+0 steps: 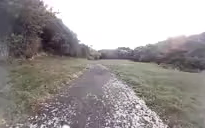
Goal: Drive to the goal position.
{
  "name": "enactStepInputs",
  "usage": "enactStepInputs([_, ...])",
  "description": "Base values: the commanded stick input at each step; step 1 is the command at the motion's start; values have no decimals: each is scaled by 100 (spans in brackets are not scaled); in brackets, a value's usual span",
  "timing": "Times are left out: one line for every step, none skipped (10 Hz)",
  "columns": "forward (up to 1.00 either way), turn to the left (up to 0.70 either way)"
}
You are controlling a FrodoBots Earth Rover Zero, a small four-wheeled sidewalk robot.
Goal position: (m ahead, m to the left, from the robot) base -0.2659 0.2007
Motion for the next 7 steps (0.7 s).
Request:
enactStepInputs([47, 0])
enactStepInputs([47, 0])
enactStepInputs([47, 0])
enactStepInputs([47, 0])
enactStepInputs([47, 0])
enactStepInputs([47, 0])
enactStepInputs([47, 0])
